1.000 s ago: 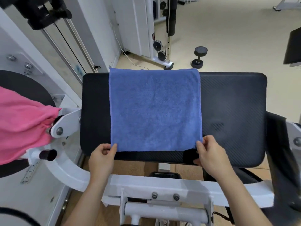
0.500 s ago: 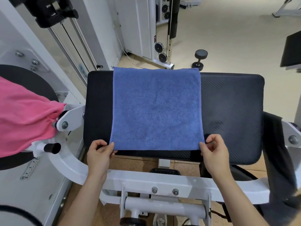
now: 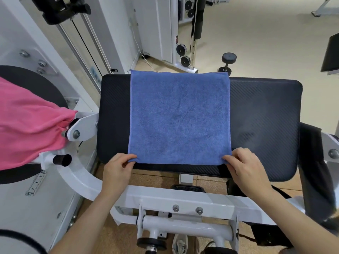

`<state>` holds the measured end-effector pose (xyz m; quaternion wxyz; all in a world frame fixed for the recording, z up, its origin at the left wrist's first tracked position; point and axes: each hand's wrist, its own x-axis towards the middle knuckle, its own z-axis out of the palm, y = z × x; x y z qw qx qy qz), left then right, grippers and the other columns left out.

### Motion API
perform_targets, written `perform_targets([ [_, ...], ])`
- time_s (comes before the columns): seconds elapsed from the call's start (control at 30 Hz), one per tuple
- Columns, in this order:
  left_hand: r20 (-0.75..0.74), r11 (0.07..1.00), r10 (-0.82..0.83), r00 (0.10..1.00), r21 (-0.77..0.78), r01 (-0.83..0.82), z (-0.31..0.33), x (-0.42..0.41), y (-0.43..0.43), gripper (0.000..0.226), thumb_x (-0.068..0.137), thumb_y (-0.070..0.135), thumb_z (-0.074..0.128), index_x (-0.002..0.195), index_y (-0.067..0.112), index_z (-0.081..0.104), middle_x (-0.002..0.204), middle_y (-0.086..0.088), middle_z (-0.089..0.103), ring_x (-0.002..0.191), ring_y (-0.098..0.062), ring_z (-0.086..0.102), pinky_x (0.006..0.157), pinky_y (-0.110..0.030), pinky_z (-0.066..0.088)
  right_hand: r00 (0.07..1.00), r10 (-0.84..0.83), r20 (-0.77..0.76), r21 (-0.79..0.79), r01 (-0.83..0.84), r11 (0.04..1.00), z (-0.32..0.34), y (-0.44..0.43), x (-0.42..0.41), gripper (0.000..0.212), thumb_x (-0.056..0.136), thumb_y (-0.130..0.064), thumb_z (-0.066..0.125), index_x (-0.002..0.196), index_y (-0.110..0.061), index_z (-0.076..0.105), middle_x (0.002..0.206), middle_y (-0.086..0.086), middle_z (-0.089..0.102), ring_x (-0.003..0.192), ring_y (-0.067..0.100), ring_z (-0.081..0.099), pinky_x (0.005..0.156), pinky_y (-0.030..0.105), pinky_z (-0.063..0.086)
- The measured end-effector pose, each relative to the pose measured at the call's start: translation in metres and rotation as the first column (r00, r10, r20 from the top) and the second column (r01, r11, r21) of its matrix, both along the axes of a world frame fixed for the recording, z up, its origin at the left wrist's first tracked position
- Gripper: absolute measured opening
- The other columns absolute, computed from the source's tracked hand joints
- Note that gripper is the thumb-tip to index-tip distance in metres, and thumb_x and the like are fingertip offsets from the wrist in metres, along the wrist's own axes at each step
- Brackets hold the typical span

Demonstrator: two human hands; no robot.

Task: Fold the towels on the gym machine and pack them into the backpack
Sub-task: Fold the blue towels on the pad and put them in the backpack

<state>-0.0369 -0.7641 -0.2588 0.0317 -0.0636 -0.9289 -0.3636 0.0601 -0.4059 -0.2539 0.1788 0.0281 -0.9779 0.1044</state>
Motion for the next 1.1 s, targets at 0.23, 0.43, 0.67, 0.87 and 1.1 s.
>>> perform_targets([
  [0.23,0.161,0.978,-0.118,0.98,-0.153,0.143,-0.004,0.01,-0.023,0.017,0.086,0.014,0.07,0.1,0.022,0.076,0.084,0.013,0.056,0.087,-0.004,0.047,0.071,-0.014,0.036,0.987,0.123,0.104,-0.032,-0.121,0.992,-0.002,0.004,0.019,0.017,0.071,-0.007,0.084,0.085,-0.011,0.075,0.087,0.002,0.057,0.077,0.026,0.056,0.055,0.041,0.048],
  [0.43,0.169,0.985,-0.119,0.978,0.141,0.096,0.033,-0.013,-0.027,0.027,0.083,0.001,0.071,0.086,0.027,0.077,0.107,0.018,0.064,0.106,0.0,0.054,0.084,-0.011,0.042,0.953,0.192,0.235,-0.391,-0.088,0.916,0.036,0.011,-0.004,0.016,0.076,-0.006,0.079,0.085,-0.019,0.075,0.097,-0.016,0.067,0.094,0.004,0.058,0.083,0.021,0.049],
  [0.67,0.193,0.814,-0.011,0.981,0.571,-0.103,0.081,-0.087,0.007,0.024,0.093,0.007,0.06,0.091,0.027,0.072,0.09,0.005,0.075,0.089,-0.01,0.069,0.079,-0.029,0.053,0.987,-0.066,0.15,-0.753,0.157,0.638,0.094,0.015,-0.092,0.013,0.093,-0.009,0.058,0.09,-0.017,0.067,0.084,0.007,0.07,0.076,0.011,0.059,0.073,0.029,0.046],
  [0.87,0.075,0.855,0.11,0.991,0.5,-0.133,0.085,-0.153,0.044,0.024,0.096,0.01,0.055,0.086,0.03,0.064,0.081,0.007,0.066,0.074,-0.006,0.06,0.069,-0.027,0.047,0.965,-0.248,0.086,-0.66,0.242,0.712,0.105,0.01,-0.159,0.015,0.099,-0.017,0.044,0.102,-0.012,0.057,0.085,0.002,0.061,0.081,0.022,0.054,0.069,0.03,0.036],
  [1.1,-0.126,0.98,0.188,0.974,0.085,-0.178,0.084,-0.182,0.064,0.012,0.097,0.025,0.048,0.1,0.02,0.059,0.091,0.002,0.063,0.085,-0.019,0.056,0.073,-0.031,0.04,0.917,-0.391,0.082,-0.41,0.389,0.825,0.091,0.006,-0.185,0.027,0.102,-0.024,0.028,0.115,-0.011,0.048,0.088,0.005,0.056,0.079,0.03,0.048,0.067,0.038,0.033],
])
